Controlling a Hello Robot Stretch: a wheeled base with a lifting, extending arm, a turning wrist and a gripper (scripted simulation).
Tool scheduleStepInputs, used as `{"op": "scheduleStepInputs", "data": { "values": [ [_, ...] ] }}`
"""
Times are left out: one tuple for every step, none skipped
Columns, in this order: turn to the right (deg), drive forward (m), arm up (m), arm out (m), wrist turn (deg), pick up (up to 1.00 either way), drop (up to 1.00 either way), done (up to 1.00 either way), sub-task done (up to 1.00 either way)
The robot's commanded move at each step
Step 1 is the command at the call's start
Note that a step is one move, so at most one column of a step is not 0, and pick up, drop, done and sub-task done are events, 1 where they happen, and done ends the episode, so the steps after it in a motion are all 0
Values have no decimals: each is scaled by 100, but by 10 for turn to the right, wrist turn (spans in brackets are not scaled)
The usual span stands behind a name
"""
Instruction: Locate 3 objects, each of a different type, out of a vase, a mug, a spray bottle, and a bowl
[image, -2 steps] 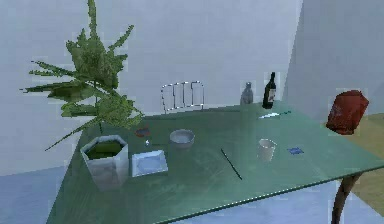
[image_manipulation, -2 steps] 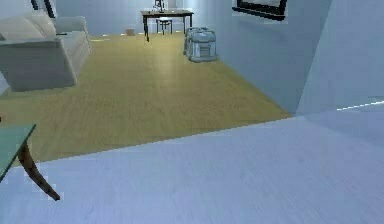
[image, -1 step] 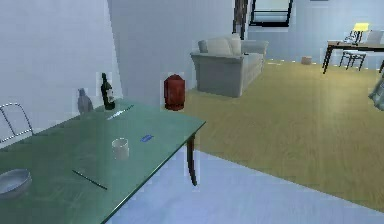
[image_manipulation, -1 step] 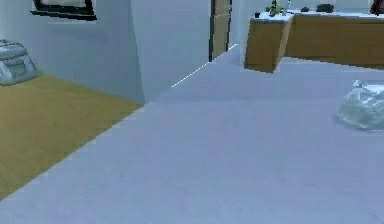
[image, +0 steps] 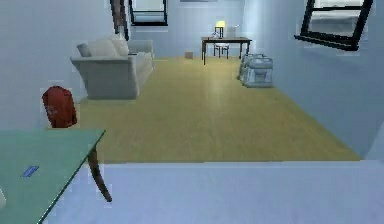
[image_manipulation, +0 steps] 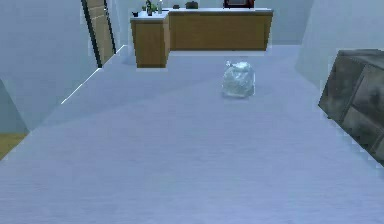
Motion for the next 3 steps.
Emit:
{"op": "scheduleStepInputs", "data": {
  "values": [
    [0, 30, 0, 0, 0, 0, 0, 0, 0],
    [-450, 0, 0, 0, 0, 0, 0, 0, 0],
    [-210, 0, 0, 0, 0, 0, 0, 0, 0]
  ]
}}
